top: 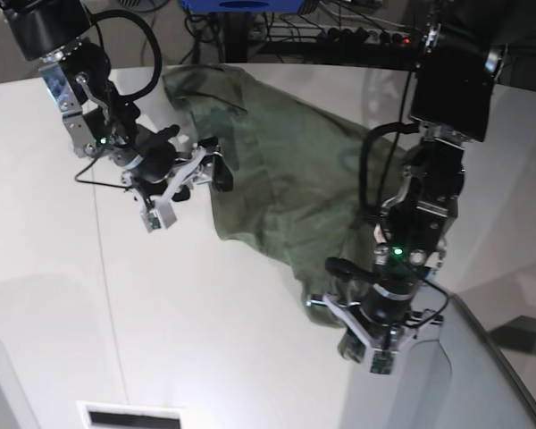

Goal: Layout the t-shirt on the table in an organized manner, then fold the t-shirt properly
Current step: 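Grasp the shirt with the left gripper and pull it away from the right gripper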

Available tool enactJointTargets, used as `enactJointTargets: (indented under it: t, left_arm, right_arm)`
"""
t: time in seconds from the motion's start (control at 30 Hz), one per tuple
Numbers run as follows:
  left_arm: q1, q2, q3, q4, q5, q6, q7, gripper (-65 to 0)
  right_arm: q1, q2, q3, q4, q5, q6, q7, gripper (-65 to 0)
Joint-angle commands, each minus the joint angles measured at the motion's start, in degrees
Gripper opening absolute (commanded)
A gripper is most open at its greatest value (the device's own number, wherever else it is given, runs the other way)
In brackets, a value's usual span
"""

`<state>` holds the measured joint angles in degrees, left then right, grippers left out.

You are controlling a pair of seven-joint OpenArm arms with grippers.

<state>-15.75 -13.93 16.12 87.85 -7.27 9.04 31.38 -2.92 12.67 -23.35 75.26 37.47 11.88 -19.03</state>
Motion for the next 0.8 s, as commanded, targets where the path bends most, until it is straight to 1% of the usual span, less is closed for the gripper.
enactJointTargets:
  t: [0.0, 0.07, 0.13, 0.27, 0.37, 0.43, 0.6, 0.7, 0.77]
  left_arm:
    - [-0.74, -1.41, -0.34, 1.77, 0.37, 0.41, -1.35, -65.0]
    - [0.32, -3.87, -0.60, 2.56, 0.37, 0.50, -1.35, -65.0]
    - [1.99, -5.27, -3.59, 3.44, 0.37, 0.50, -1.35, -65.0]
    - [8.41, -5.45, -14.76, 9.60, 0.37, 0.41, -1.35, -65.0]
    - [14.12, -5.54, -21.88, 15.31, 0.45, 0.32, -1.35, -65.0]
    - [18.43, -5.54, -25.31, 17.51, 0.45, 0.32, -1.35, -65.0]
    - [27.40, -5.45, -31.02, 17.68, 0.45, 0.32, -1.71, -65.0]
    - [31.35, -5.27, -35.50, 17.77, 0.45, 0.32, -1.71, -65.0]
    - [34.08, -5.10, -38.67, 17.77, 0.45, 0.32, -1.71, -65.0]
  right_arm:
    - [0.94, 0.21, -0.07, 0.91, 0.72, 0.56, 1.49, -18.5]
    - [1.03, 0.04, -0.25, 1.18, 0.72, 0.56, 1.49, -18.5]
    - [1.56, 0.04, -2.18, 1.26, 0.72, 0.56, 1.49, -18.5]
    - [4.46, 0.04, -7.99, 1.00, 0.72, 0.30, 1.49, -18.5]
    - [6.92, -1.55, -11.59, 0.12, 0.72, 0.30, 1.49, -18.5]
    - [8.50, -2.86, -11.94, -2.25, 0.72, 0.30, 1.49, -18.2]
    - [11.93, -6.73, -11.94, -12.98, 0.72, 0.65, 1.49, -18.2]
    - [13.42, -8.05, -11.85, -18.78, 0.72, 0.65, 1.84, -18.2]
    - [14.48, -8.31, -11.68, -22.39, 0.72, 0.65, 1.93, -18.2]
